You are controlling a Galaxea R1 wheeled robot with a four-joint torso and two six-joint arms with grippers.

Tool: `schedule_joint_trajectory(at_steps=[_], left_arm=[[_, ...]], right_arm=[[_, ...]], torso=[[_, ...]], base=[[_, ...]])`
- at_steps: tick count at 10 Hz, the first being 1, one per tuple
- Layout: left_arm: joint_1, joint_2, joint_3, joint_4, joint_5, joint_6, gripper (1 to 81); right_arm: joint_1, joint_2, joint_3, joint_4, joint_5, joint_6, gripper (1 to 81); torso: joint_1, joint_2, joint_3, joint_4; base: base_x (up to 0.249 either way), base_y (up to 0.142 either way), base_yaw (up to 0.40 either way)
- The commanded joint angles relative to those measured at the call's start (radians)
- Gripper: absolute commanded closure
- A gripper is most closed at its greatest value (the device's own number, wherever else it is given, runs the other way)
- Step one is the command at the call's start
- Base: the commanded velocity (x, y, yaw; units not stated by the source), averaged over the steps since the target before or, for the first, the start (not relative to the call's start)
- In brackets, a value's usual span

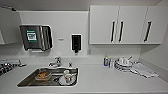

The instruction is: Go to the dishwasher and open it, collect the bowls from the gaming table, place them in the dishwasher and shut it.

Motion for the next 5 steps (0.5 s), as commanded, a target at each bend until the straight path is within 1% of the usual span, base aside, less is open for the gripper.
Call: schedule_joint_trajectory(at_steps=[1, 2, 3, 4, 5], left_arm=[[-0.066, -0.024, 0.013, -0.005, 0.04, -0.001, 1.0], [-0.068, -0.022, 0.011, -0.006, 0.04, -0.001, 1.0], [-0.066, -0.021, 0.011, -0.005, 0.04, -0.001, 1.0], [-0.068, -0.019, 0.011, -0.005, 0.04, -0.001, 1.0], [-0.068, -0.019, 0.011, -0.005, 0.041, -0.001, 1.0]], right_arm=[[0.087, -0.026, 0.012, 0.009, -0.053, 0.0, 1.0], [0.082, -0.026, 0.009, 0.009, -0.052, 0.0, 1.0], [0.079, -0.028, 0.005, 0.009, -0.05, 0.0, 1.0], [0.077, -0.029, -0.002, 0.009, -0.05, 0.0, 1.0], [0.077, -0.028, -0.006, 0.011, -0.05, 0.0, 1.0]], torso=[[0.062, -0.097, 0.0, 0.0], [0.085, -0.133, -0.038, 0.0], [0.108, -0.17, -0.094, 0.0], [0.123, -0.195, -0.099, 0.0], [0.141, -0.222, -0.118, 0.0]], base=[[0.0, 0.0, 0.0], [0.0, 0.0, 0.0], [0.0, 0.0, 0.0], [0.0, 0.0, 0.0], [0.0, 0.0, 0.0]])
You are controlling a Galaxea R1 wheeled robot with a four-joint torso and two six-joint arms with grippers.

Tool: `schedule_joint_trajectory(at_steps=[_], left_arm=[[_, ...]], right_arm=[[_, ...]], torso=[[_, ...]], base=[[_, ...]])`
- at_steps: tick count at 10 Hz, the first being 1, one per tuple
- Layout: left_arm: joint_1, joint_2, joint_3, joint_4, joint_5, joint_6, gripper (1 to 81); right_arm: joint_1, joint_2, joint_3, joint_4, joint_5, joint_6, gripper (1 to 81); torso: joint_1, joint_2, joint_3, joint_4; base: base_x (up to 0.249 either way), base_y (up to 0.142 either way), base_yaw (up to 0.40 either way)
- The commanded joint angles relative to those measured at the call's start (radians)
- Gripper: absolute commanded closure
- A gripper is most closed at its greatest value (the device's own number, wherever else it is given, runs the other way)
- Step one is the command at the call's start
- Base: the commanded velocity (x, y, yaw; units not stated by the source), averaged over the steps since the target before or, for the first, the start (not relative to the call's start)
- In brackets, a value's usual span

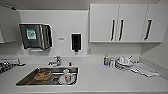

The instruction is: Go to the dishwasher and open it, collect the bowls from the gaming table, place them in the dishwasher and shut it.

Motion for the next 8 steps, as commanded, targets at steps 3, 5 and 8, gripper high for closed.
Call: schedule_joint_trajectory(at_steps=[3, 5, 8], left_arm=[[-0.07, -0.023, 0.016, -0.003, 0.039, -0.001, 1.0], [-0.071, -0.023, 0.016, -0.003, 0.038, -0.001, 1.0], [-0.071, -0.021, 0.013, -0.005, 0.038, -0.001, 1.0]], right_arm=[[0.078, -0.024, 0.008, 0.01, -0.043, 0.0, 1.0], [0.081, -0.024, 0.004, 0.01, -0.043, 0.0, 1.0], [0.102, -0.028, 0.007, 0.016, -0.044, 0.003, 1.0]], torso=[[0.108, -0.169, -0.158, 0.0], [0.154, -0.241, -0.131, 0.0], [0.113, -0.174, -0.158, 0.0]], base=[[0.0, 0.0, 0.0], [0.0, 0.0, 0.0], [0.0, 0.0, 0.0]])
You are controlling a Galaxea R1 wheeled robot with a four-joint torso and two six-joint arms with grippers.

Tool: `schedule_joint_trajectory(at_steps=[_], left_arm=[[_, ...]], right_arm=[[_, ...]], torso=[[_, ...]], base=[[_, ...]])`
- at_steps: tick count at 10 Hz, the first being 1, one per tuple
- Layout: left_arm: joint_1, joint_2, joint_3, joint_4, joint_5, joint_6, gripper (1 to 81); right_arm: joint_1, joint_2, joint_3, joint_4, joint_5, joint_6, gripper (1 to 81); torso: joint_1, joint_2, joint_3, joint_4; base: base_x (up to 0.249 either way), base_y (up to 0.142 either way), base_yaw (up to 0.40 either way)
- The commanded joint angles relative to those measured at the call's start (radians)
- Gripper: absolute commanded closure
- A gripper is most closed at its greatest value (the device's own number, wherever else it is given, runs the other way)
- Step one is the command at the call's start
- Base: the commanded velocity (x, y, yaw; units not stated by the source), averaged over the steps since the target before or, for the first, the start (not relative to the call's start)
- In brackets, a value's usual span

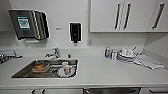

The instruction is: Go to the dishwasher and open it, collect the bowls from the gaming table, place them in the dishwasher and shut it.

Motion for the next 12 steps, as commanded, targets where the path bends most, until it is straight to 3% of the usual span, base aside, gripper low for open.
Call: schedule_joint_trajectory(at_steps=[1, 2, 4, 7, 12], left_arm=[[-0.058, -0.019, 0.012, -0.003, 0.042, -0.001, 1.0], [-0.058, -0.011, 0.002, -0.003, 0.042, -0.001, 1.0], [-0.058, 0.016, -0.029, -0.001, 0.041, -0.001, 1.0], [-0.058, 0.026, -0.037, 0.0, 0.04, -0.001, 1.0], [-0.061, 0.033, -0.037, -0.001, 0.037, -0.001, 1.0]], right_arm=[[0.101, -0.041, 0.022, 0.025, -0.051, 0.01, 1.0], [0.127, -0.055, 0.033, 0.048, -0.06, 0.024, 1.0], [0.197, -0.104, 0.103, 0.109, -0.145, 0.056, 1.0], [0.311, -0.172, 0.245, 0.155, -0.165, 0.066, 1.0], [0.458, -0.285, 0.44, 0.333, -0.212, 0.081, 1.0]], torso=[[0.0, 0.0, 0.0, 0.0], [0.0, 0.0, 0.0, 0.0], [0.001, 0.0, -0.001, 0.0], [0.001, 0.0, -0.001, 0.0], [0.001, 0.0, -0.002, 0.0]], base=[[0.0, 0.0, 0.0], [0.0, 0.0, 0.0], [0.0, 0.0, 0.0], [0.0, 0.0, 0.0], [0.0, 0.0, 0.0]])
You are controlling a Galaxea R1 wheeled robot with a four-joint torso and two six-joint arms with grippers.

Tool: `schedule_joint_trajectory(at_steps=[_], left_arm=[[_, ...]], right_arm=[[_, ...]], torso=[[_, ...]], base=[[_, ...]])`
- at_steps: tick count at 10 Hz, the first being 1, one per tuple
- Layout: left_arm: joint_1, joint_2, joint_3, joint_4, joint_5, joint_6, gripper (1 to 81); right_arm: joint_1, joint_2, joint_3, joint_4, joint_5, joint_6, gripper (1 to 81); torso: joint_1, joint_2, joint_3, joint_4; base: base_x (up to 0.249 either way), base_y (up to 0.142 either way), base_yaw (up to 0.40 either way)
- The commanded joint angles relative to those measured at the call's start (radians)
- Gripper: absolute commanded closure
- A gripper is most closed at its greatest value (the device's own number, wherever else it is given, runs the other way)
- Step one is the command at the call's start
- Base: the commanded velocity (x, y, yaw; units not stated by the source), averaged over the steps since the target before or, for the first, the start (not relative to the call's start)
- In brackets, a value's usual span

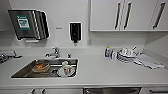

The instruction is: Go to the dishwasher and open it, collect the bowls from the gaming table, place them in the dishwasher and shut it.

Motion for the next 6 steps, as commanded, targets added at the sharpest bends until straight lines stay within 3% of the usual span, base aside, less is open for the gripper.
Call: schedule_joint_trajectory(at_steps=[1, 6], left_arm=[[-0.06, -0.016, 0.013, 0.0, 0.04, -0.001, 1.0], [-0.064, -0.002, 0.013, 0.001, 0.04, -0.001, 1.0]], right_arm=[[0.184, -0.117, 0.137, 0.136, -0.067, 0.014, 1.0], [0.294, -0.279, 0.302, 0.28, -0.067, 0.022, 1.0]], torso=[[0.0, 0.0, 0.0, 0.0], [0.001, 0.0, 0.0, 0.0]], base=[[0.0, 0.0, 0.0], [0.0, 0.0, 0.0]])
